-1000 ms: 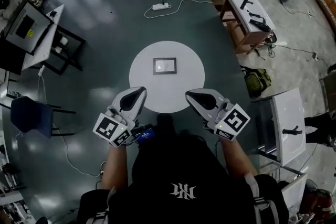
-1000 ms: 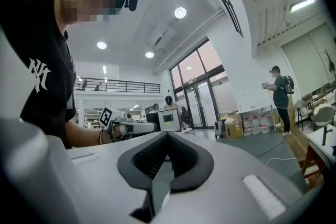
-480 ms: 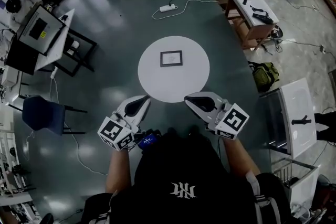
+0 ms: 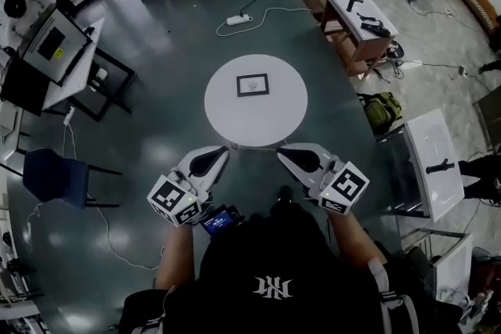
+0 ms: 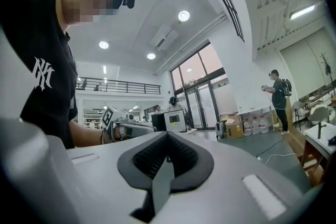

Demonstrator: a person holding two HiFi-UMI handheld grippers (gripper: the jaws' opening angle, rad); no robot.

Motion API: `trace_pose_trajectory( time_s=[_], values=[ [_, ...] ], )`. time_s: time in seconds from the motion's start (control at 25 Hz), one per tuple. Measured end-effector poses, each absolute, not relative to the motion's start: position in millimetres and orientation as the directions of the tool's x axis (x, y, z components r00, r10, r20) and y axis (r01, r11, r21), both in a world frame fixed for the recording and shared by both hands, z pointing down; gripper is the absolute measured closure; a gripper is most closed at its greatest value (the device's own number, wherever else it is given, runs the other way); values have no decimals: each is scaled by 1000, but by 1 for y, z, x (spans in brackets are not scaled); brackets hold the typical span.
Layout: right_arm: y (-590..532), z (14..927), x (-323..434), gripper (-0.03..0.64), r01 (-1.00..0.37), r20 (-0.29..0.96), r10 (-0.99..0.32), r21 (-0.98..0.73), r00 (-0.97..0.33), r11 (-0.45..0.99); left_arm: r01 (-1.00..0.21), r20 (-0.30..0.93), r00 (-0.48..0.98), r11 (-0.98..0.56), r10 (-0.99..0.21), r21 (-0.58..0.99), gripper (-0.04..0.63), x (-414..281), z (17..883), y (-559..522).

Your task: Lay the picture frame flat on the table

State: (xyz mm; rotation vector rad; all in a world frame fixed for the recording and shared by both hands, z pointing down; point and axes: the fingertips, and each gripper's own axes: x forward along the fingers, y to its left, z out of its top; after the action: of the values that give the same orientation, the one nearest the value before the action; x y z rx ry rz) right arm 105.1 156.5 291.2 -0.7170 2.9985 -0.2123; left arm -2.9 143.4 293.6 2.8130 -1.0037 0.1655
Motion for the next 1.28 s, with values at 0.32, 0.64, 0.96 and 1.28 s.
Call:
trace_pose_trajectory(
  time_s=[0.32, 0.64, 0.96, 1.28],
  values=[
    [227, 305, 35, 618, -435, 39, -437, -200, -899, 878, -632, 124, 774, -748, -620, 204, 594, -67, 316, 218],
    [267, 324, 11, 618, -436, 76, -430, -212, -900, 875, -577, 123, 816, -784, -565, 230, 594, -68, 336, 253],
    [280, 306, 5, 618, -387, 32, -388, -179, -921, 905, -632, 86, 772, -744, -630, 219, 594, -77, 318, 265],
    [310, 327, 55, 617, -348, 59, -343, -198, -938, 917, -698, 70, 709, -685, -702, 208, 592, -44, 325, 268]
  ],
)
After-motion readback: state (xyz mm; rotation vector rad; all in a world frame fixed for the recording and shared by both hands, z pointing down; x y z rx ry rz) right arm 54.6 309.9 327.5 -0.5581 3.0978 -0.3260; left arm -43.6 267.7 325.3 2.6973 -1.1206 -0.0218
